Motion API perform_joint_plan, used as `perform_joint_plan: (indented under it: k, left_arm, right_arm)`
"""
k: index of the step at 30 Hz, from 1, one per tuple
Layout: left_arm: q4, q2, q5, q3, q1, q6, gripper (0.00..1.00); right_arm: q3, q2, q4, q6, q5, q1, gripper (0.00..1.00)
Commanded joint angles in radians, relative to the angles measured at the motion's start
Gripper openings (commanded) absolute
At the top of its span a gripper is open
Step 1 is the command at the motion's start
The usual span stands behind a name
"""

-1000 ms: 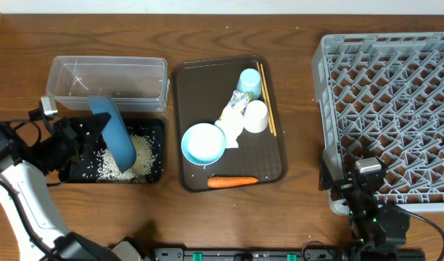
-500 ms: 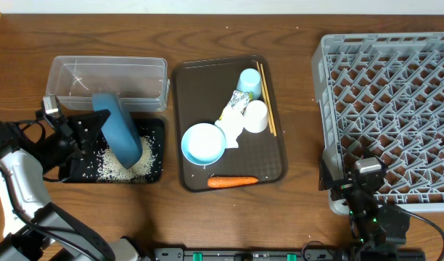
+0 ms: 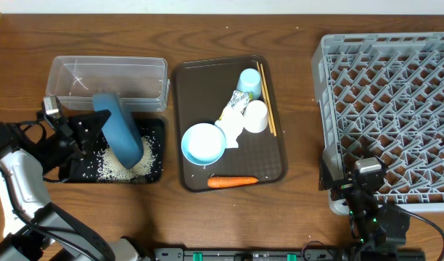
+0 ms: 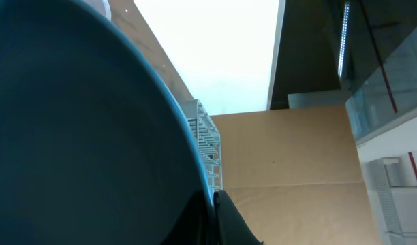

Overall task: Sort waste into correct bins and load items into the dishwasher rack
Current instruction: 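Tilt the teal plate with the left gripper to dump food onto the black tray, then carry the emptied teal plate back onto the brown tray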

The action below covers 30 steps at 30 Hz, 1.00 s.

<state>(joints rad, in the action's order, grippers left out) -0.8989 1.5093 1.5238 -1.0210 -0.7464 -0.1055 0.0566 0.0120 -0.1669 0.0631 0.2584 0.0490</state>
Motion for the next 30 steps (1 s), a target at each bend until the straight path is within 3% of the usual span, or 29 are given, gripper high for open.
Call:
perform_joint_plan:
  k: [1, 7, 11, 16, 21, 26, 30]
  left_arm:
    - [-0.017, -0.045, 0.047, 0.002, 0.000, -0.017, 0.06]
    - [-0.018, -0.189, 0.045, 0.002, 0.058, 0.010, 0.06]
    - [0.006, -0.303, -0.046, 0.000, 0.140, 0.095, 0.06]
    - [0.135, -0.430, -0.277, -0.002, 0.327, 0.294, 0.06]
    - [0.366, -0.489, -0.518, -0.013, 0.602, 0.468, 0.06]
    - [0.508, -0.459, -0.865, -0.013, 0.879, 0.464, 0.06]
    - [0.565, -0.391, -1.115, -0.013, 1.052, 0.327, 0.06]
  right_arm:
    - [-0.003, -0.003, -0.001, 0.013, 0.004, 0.004, 0.99]
    - [-0.003, -0.003, -0.002, 0.013, 0.004, 0.004, 0.99]
    - [-0.003, -0.003, -0.001, 0.013, 0.004, 0.004, 0.99]
    - [-0.003, -0.003, -0.001, 0.013, 0.004, 0.004, 0.99]
    - [-0.003, -0.003, -0.001, 0.013, 0.004, 0.004, 0.99]
    - [-0.003, -0.003, -0.001, 0.013, 0.004, 0.004, 0.99]
    - [-0.003, -0.003, -0.001, 0.013, 0.004, 0.004, 0.99]
